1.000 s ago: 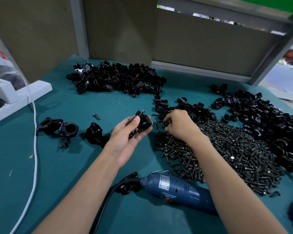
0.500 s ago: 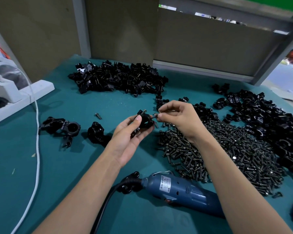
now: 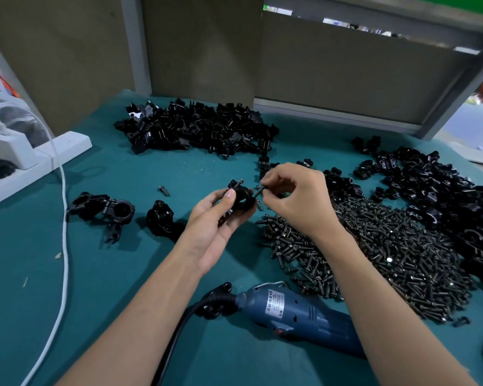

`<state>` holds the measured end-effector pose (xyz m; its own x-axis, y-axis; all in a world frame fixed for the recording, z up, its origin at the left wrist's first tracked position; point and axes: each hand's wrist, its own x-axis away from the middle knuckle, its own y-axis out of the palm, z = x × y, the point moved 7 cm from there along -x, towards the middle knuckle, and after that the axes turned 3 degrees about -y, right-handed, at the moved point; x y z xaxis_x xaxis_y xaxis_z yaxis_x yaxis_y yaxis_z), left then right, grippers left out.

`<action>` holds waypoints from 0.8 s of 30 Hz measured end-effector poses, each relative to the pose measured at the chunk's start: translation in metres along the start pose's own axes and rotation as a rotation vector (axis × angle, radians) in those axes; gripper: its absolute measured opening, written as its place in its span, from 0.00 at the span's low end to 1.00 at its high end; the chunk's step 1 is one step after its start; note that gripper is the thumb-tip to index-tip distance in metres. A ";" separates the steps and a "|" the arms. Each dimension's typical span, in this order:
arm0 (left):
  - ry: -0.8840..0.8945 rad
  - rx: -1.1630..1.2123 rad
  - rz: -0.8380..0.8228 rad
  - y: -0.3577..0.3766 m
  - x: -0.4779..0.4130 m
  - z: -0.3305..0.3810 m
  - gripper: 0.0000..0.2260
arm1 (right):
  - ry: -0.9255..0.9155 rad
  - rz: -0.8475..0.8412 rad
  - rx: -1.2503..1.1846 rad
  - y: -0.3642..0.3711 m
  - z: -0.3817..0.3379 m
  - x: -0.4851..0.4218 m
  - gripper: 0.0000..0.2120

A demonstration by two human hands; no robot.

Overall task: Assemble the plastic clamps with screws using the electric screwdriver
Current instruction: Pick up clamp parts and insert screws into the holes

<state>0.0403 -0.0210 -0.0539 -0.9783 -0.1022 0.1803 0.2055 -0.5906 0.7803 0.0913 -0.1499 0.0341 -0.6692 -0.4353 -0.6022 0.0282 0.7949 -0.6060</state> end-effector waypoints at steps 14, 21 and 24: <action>-0.063 0.060 0.016 -0.003 0.002 -0.002 0.16 | -0.028 -0.178 -0.033 0.010 -0.005 0.002 0.05; -0.055 0.060 -0.027 -0.003 0.000 -0.002 0.21 | 0.219 -0.594 0.302 -0.043 -0.017 0.030 0.20; -0.023 0.025 -0.040 -0.003 -0.002 -0.003 0.24 | 0.205 -0.963 0.599 -0.045 -0.028 0.100 0.43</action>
<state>0.0416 -0.0216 -0.0581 -0.9849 -0.0606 0.1625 0.1676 -0.5733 0.8020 0.0022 -0.2175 0.0151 -0.7113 -0.6323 0.3070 -0.2486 -0.1823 -0.9513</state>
